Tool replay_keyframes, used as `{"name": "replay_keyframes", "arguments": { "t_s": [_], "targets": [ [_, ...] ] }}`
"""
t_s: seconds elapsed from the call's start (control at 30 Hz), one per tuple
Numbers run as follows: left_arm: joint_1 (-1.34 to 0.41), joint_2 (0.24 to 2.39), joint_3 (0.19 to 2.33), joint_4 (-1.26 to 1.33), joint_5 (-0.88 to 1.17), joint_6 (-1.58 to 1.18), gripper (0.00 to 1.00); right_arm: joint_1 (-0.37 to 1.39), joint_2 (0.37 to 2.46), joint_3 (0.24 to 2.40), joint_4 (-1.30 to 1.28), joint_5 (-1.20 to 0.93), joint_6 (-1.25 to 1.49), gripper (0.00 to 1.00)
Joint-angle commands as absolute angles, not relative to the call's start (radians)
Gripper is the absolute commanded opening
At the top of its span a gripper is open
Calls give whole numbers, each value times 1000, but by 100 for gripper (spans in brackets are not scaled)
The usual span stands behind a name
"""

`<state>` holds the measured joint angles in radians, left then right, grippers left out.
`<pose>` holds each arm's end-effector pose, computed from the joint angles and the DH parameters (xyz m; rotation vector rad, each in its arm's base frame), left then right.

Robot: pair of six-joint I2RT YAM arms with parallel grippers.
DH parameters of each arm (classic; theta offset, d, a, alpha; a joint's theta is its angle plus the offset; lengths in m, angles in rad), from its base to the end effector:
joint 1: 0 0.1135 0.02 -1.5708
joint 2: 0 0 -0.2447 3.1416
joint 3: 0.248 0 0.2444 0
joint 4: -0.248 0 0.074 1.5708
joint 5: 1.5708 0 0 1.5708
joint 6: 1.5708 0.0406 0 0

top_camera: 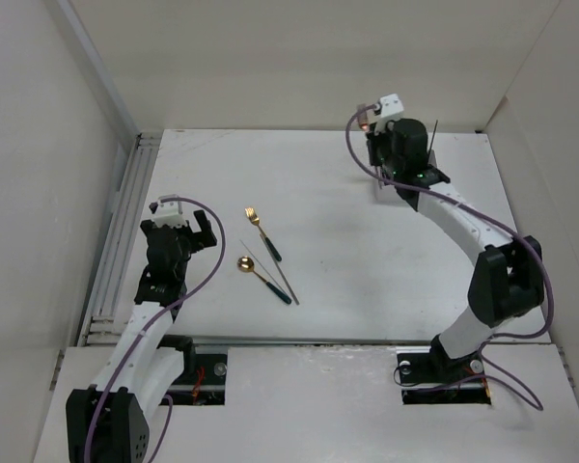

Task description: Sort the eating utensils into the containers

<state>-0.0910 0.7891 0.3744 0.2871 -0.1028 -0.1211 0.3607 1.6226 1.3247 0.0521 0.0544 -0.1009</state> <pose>0.2016 -0.0142 0.2321 -0.1023 1.6951 -0.0712 0.3637 0.1348 0.3178 -0.3783 1.7785 0.1347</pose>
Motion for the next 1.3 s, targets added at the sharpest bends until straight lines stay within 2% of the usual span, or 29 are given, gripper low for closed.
{"name": "replay_keyframes", "arguments": {
  "t_s": [0.0, 0.4, 0.83, 1.17, 1.2, 1.23, 1.27],
  "targets": [
    [-97, 782, 368, 322, -114, -130, 100, 272, 1601, 1325, 187, 97, -195, 0],
    [-97, 836, 423, 255, -143, -92, 100, 111, 1727, 1335, 371, -38, -271, 0],
    [-87, 868, 451, 255, -143, -64, 100, 51, 1833, 1282, 502, -103, -272, 0],
    [-87, 859, 433, 264, -143, -64, 100, 41, 1812, 1171, 502, -126, -281, 0],
    [-87, 850, 433, 264, -143, -64, 100, 41, 1812, 1170, 502, -126, -281, 2],
    [-87, 850, 433, 264, -143, -64, 100, 41, 1812, 1160, 502, -126, -281, 13],
    [-87, 850, 433, 273, -143, -64, 100, 41, 1803, 1151, 502, -126, -281, 18]
  ]
}}
